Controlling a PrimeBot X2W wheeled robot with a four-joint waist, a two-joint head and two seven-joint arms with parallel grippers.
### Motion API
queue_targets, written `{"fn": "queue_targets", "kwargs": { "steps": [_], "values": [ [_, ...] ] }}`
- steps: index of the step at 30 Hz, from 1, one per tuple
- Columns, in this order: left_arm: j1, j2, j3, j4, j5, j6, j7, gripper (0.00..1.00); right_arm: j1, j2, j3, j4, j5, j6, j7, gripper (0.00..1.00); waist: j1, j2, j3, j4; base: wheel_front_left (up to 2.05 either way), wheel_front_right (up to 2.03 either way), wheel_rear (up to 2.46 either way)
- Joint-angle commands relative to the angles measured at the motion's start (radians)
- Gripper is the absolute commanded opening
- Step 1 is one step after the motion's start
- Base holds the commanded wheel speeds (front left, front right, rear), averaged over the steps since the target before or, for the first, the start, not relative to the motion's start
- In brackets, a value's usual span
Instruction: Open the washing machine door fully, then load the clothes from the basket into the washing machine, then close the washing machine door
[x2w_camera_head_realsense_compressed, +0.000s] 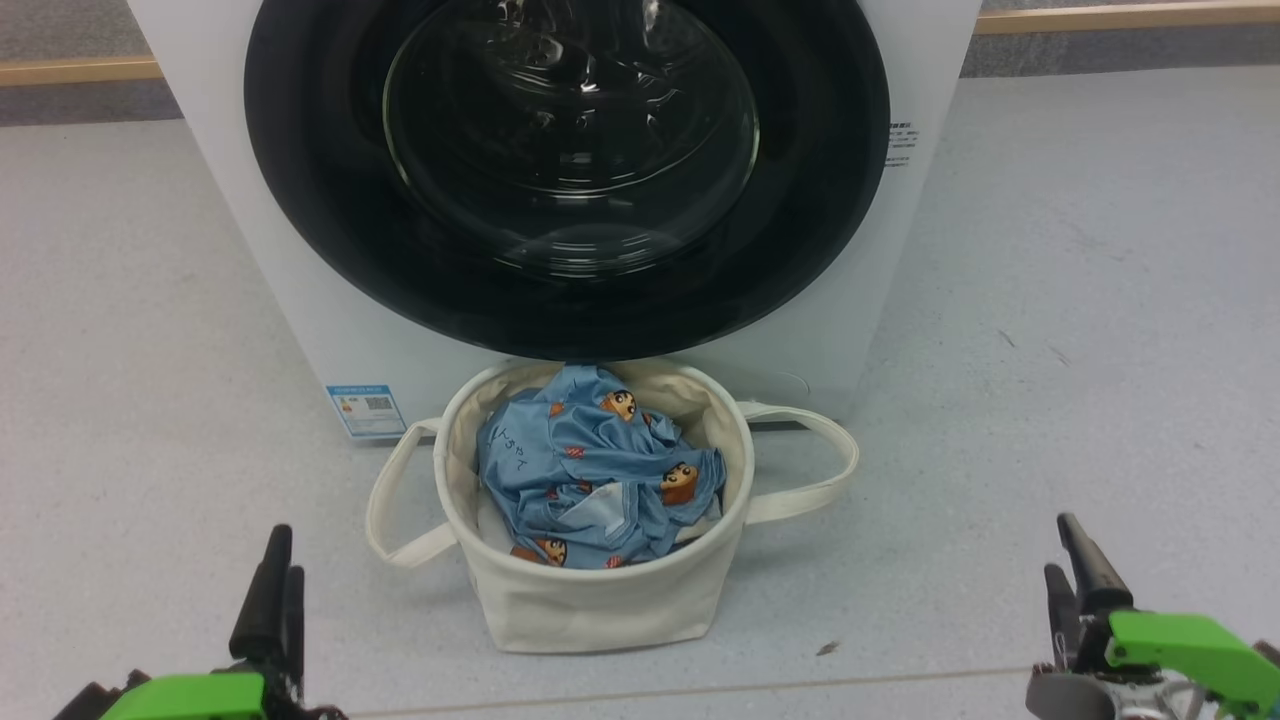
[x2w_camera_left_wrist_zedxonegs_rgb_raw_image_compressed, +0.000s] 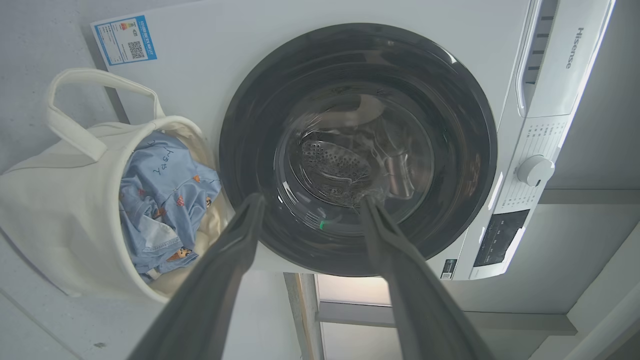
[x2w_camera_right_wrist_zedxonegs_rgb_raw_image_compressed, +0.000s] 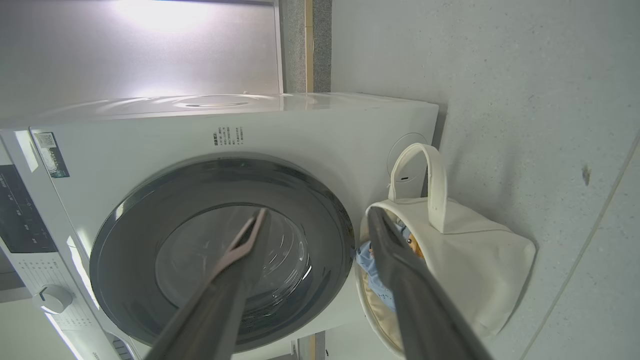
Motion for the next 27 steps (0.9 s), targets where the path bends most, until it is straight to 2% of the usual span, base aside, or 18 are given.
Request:
{"fn": "queue_targets", "kwargs": {
  "steps": [1,9,10,16,19,27],
  "values": [
    [-0.055,0.028,0.01,-0.038,0.017,-0.008,-0.009,1.0,-0.062,-0.016,0.013,-0.032,-0.02,0.0,-0.01,1.0,0.0,0.0,0.0,0.001,0.0,0.0,0.0],
    [-0.061,0.071,-0.037,-0.039,0.133,-0.019,-0.055,1.0,-0.08,-0.039,0.042,-0.043,-0.178,0.0,-0.038,1.0,0.0,0.0,-0.004,0.006,0.0,0.0,0.0],
    [-0.064,0.086,-0.051,-0.038,0.17,-0.021,-0.071,1.0,-0.082,-0.044,0.048,-0.048,-0.24,0.0,-0.044,1.0,0.0,0.0,-0.005,0.007,0.0,0.0,0.0],
    [-0.072,0.139,-0.103,-0.033,0.335,-0.013,-0.109,1.0,-0.09,-0.047,0.063,-0.055,-0.394,0.0,-0.061,1.0,0.0,0.0,-0.008,0.01,0.0,0.0,0.0],
    [-0.082,0.152,-0.126,-0.033,0.421,0.001,-0.124,1.0,-0.093,-0.05,0.078,-0.072,-0.507,0.0,-0.073,1.0,0.0,0.0,-0.009,0.014,0.0,0.0,0.0],
    [-0.095,0.161,-0.119,-0.044,0.527,0.009,-0.145,1.0,-0.093,-0.049,0.098,-0.103,-0.629,0.0,-0.094,1.0,0.0,0.0,-0.008,0.019,0.0,0.0,0.0]
  ]
}}
